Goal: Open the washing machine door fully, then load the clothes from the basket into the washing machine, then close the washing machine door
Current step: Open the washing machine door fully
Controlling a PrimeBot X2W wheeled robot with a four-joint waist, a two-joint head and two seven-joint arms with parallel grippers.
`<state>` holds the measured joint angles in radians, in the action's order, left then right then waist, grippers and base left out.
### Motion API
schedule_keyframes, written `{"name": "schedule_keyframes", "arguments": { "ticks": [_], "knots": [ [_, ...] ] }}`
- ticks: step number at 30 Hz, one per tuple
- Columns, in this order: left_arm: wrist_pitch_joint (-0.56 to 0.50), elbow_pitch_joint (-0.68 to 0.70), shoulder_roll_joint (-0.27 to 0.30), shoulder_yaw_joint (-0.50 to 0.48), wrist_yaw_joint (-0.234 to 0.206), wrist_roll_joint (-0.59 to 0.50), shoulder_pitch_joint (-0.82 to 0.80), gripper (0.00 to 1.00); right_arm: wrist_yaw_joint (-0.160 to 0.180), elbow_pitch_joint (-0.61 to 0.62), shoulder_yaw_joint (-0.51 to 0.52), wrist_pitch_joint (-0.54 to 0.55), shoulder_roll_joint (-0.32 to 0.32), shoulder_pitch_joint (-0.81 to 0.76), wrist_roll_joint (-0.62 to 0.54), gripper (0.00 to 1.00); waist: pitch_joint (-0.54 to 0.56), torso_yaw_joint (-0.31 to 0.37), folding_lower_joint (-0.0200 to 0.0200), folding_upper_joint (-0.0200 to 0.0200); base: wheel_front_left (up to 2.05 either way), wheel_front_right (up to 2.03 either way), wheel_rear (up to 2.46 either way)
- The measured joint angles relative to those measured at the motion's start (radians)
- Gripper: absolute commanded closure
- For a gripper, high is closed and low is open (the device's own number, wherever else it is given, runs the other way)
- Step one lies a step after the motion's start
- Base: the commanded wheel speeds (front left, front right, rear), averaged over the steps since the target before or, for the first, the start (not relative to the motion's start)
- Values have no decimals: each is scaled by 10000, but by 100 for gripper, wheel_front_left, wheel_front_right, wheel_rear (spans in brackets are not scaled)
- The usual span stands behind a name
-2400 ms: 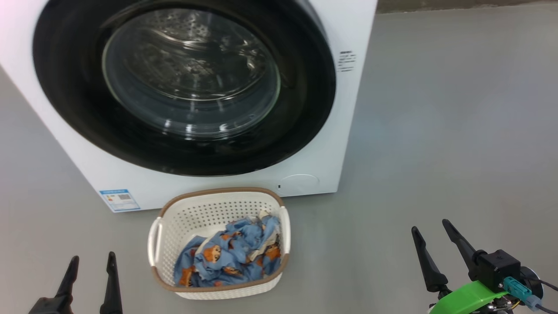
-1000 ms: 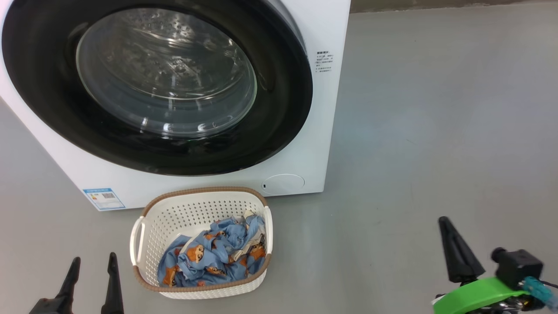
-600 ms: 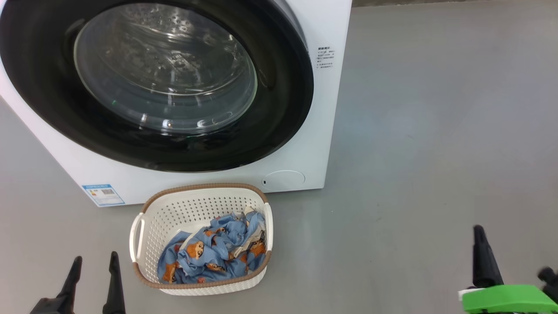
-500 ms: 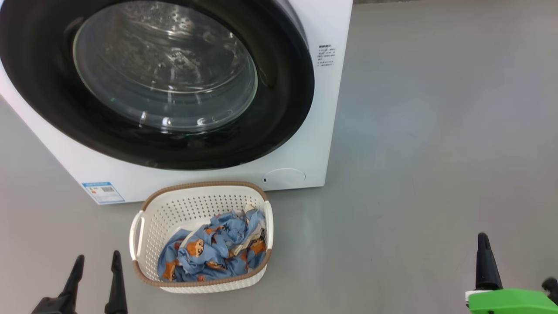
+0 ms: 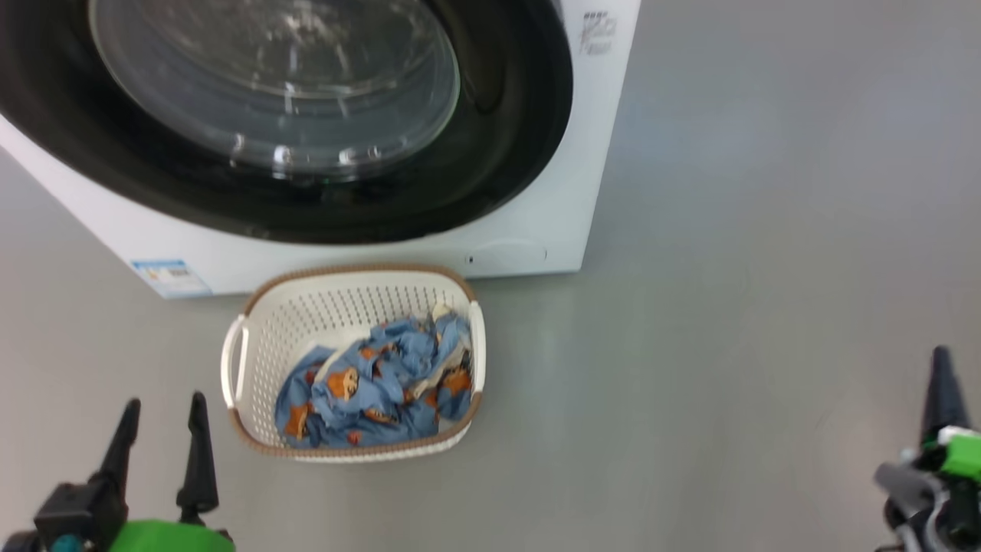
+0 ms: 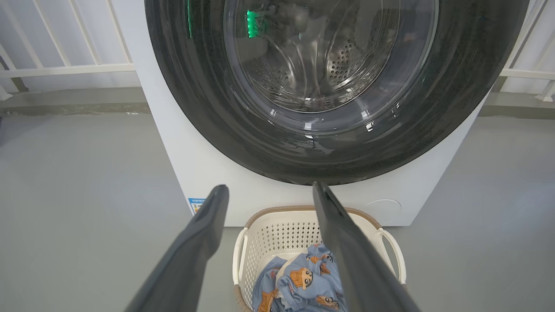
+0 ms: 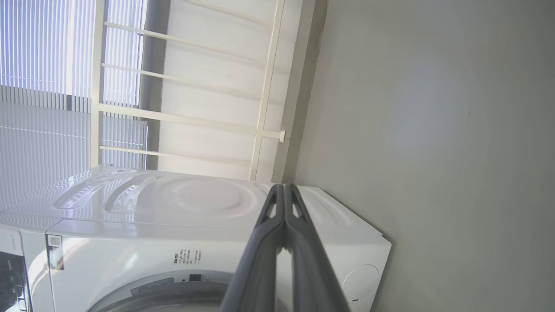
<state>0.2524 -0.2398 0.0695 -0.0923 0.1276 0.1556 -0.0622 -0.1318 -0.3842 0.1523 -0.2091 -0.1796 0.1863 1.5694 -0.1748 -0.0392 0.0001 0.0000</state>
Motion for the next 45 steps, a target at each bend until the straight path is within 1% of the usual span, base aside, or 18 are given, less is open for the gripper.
{"name": "schedule_keyframes", "arguments": {
  "ticks": [3,6,14,17,22,29,37,45],
  "knots": [
    [0,44,31,-23,0,82,-217,0,0,-6,435,407,-167,296,520,100,-383,-57,0,0,0,0,0],
    [0,65,113,-31,0,132,-349,0,0,-2,694,882,-299,632,717,100,-742,-122,0,0,0,0,0],
    [0,84,194,13,0,165,-709,0,0,-71,1229,2274,-790,1684,803,100,-1492,-333,0,0,0,0,0],
    [0,96,242,-12,0,230,-717,0,0,42,1277,2731,-811,2208,892,100,-1743,-387,0,0,0,0,0],
    [0,146,284,-4,0,240,-782,0,0,38,1210,3313,-855,2973,807,100,-2142,-441,0,0,0,0,0],
    [0,192,430,23,0,245,-1053,0,0,117,1097,3768,-941,4159,428,100,-2637,-515,0,0,0,0,0],
    [0,213,493,148,0,253,-1148,0,0,226,725,4637,-1179,5178,330,100,-3037,-796,0,0,0,0,0],
    [0,215,566,151,2,253,-1148,0,0,282,-56,5114,-1333,6409,-27,100,-3348,-1002,0,0,0,0,0]
  ]
}}
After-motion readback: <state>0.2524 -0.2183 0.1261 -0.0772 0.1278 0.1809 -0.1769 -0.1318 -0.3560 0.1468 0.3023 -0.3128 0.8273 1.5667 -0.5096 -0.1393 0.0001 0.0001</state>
